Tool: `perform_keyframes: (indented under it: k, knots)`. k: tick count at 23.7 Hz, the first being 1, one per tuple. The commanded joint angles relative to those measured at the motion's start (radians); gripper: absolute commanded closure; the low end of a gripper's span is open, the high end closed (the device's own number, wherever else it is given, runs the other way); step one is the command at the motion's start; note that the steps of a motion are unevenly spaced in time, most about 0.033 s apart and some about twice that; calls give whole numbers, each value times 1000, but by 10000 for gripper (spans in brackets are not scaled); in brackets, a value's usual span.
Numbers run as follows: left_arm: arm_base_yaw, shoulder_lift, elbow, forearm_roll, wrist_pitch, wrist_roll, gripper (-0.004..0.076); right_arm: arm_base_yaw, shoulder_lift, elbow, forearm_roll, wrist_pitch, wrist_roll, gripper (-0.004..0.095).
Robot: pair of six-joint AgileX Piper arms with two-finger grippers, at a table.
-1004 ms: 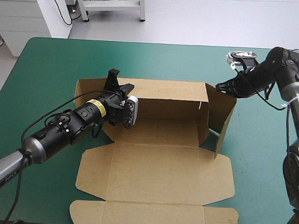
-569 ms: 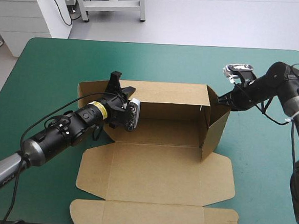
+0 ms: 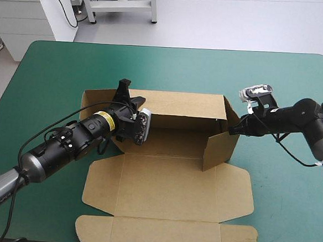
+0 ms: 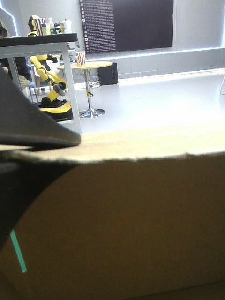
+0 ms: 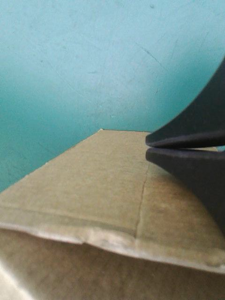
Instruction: Fold the box
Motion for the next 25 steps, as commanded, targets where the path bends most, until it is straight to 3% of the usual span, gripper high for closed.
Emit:
perform_keyframes:
  k: [1, 7, 9, 12, 15, 17, 25]
  knots:
    - [-6, -19, -16, -12, 79, -13, 731, -4, -62, 26, 104, -52, -125, 925]
    - [-6, -19, -16, -12, 103, -13, 731, -4, -78, 34, 160, 18, -234, 922]
    - [-6, -19, -16, -12, 108, -13, 731, -4, -89, 34, 160, 61, -281, 879]
    - [-6, -19, -16, -12, 108, -13, 731, -4, -93, 34, 192, 119, -339, 684]
    - [-6, -19, -16, -12, 133, -12, 731, -4, -91, 34, 202, 166, -371, 389]
    - [-6, -19, -16, -12, 155, -11, 731, -4, -91, 34, 238, 192, -412, 297]
    - [17, 0, 1, -7, 159, -71, 731, 54, -90, 34, 182, 160, -402, 293]
